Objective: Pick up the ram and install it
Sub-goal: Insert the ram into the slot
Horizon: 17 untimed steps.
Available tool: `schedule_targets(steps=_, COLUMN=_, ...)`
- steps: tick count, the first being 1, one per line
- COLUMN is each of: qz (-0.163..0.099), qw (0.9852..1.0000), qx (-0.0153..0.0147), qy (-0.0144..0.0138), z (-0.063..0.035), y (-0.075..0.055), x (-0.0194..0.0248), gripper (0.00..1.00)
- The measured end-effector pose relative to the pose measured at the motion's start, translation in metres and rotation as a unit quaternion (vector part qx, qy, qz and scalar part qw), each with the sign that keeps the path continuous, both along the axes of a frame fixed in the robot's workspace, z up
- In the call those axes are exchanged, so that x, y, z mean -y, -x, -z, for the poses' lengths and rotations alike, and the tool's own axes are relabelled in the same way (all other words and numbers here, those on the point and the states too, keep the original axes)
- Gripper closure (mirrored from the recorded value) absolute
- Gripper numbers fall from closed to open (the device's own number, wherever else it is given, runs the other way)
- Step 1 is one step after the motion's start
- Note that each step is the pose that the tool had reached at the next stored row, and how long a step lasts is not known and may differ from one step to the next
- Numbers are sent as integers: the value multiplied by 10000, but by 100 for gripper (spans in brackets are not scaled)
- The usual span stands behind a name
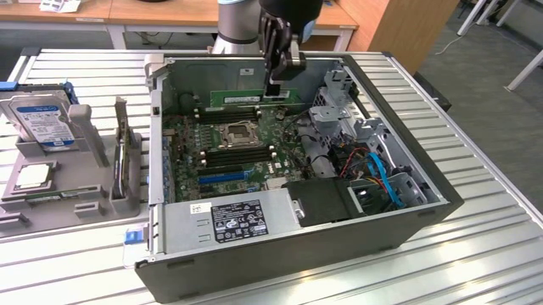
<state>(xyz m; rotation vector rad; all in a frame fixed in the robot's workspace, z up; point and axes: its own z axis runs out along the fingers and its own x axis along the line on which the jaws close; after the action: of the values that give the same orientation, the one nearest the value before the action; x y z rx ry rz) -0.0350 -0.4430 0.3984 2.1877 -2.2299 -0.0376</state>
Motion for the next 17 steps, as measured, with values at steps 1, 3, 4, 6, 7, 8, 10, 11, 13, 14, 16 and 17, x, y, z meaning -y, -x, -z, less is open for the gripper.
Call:
schedule_targets(steps=1, qz=1, qw=10000, qx=0, qy=-1, z=1, y=0, x=-10, gripper=88)
schedule_targets(steps=3, qz=3, qw=10000, qx=1, qy=-3, z=1, y=0, x=-27, gripper=88)
schedule_targets(steps=4, qz=4, qw=10000, qx=2, qy=-4, z=1, y=0, x=-35, gripper=88)
schedule_targets(steps=6, qz=5, qw=10000, qx=3, qy=-7, z=3, y=0, x=-52, gripper=88)
schedule_targets(steps=7, qz=6, qw=10000, qx=3, qy=-7, z=3, y=0, x=-60, gripper=88)
schedule_targets(steps=8, qz=7, qw=10000, qx=3, qy=-8, z=3, y=0, x=-69, gripper=88)
schedule_targets(steps=10, qz=9, qw=10000, qx=3, qy=-10, z=4, y=0, x=-84, gripper=88)
schedule_targets(steps=11, qz=10, qw=10000, qx=3, qy=-11, z=4, y=0, x=-92, gripper=88)
schedule_targets(steps=13, qz=12, qw=10000, qx=4, qy=-12, z=5, y=0, x=-107, gripper=88)
schedule_targets(steps=14, qz=12, qw=10000, qx=4, qy=-12, z=5, y=0, x=-114, gripper=88)
schedule_targets(steps=16, qz=14, qw=10000, qx=4, qy=-13, z=5, y=0, x=-129, gripper=88)
schedule_targets(steps=17, qz=15, qw=10000, qx=5, qy=-14, z=6, y=0, x=-136, gripper=88)
